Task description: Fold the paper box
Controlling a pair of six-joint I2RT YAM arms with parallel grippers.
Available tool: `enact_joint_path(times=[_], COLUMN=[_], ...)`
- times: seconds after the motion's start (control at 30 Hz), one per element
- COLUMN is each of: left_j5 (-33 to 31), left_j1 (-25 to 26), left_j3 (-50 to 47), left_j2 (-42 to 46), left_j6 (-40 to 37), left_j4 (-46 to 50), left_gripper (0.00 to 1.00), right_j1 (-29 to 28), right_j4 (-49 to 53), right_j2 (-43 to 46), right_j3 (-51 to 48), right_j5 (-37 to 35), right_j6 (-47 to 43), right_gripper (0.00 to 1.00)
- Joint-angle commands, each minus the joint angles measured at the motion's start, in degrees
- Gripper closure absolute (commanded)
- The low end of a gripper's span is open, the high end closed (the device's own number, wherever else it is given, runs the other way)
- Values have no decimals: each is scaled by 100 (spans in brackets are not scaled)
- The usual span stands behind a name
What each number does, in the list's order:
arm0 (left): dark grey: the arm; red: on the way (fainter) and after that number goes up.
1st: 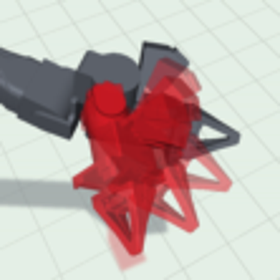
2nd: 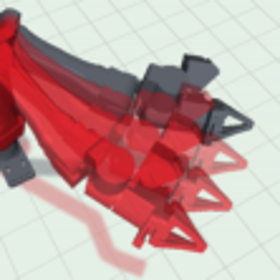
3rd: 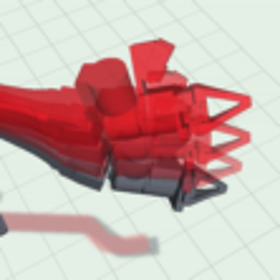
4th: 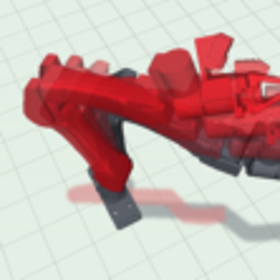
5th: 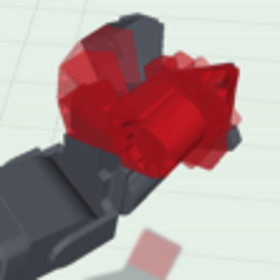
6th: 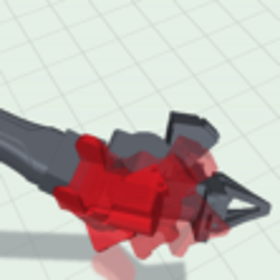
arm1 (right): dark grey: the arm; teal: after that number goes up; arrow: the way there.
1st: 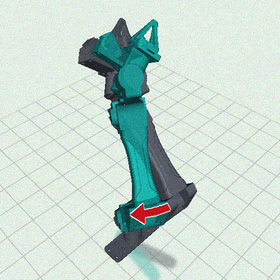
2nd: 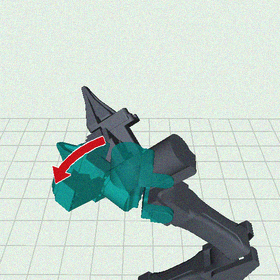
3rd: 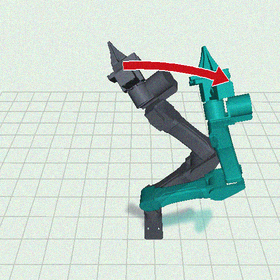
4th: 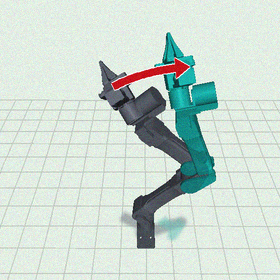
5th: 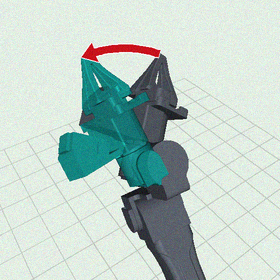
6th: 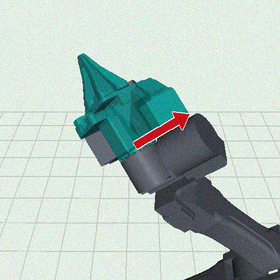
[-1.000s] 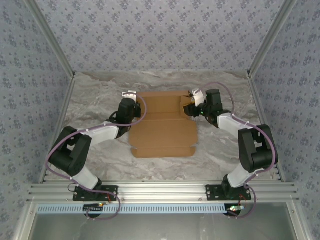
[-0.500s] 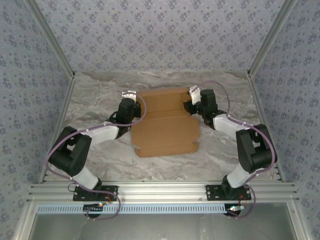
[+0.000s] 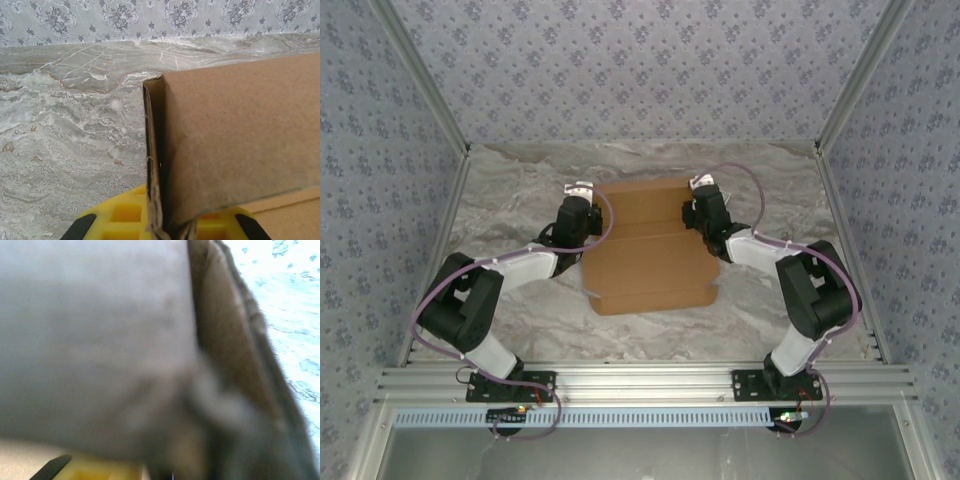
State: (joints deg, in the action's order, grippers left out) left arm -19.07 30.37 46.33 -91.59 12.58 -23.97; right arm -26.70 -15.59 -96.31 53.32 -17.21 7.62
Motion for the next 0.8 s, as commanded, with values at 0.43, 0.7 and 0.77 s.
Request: enact_joint_path(times=[0.43, 0.7, 0.77], left_j5=[215, 217, 208], left_j1=[38, 40, 44], left_j3=[-30, -24, -14], left_j2=[115, 97, 106], left_j6=[56, 59, 51], left_j4=[-171, -170, -162], left_gripper=[100, 100, 100], right_j1=[-237, -348, -356], right_j4=[1224, 1847, 1778], right_j2=[-541, -797, -784], right_j3=[810, 1163, 1150], right_j5=[-1986, -2575, -2403], right_j6=[1061, 1555, 1538], right_gripper=[79, 79, 78])
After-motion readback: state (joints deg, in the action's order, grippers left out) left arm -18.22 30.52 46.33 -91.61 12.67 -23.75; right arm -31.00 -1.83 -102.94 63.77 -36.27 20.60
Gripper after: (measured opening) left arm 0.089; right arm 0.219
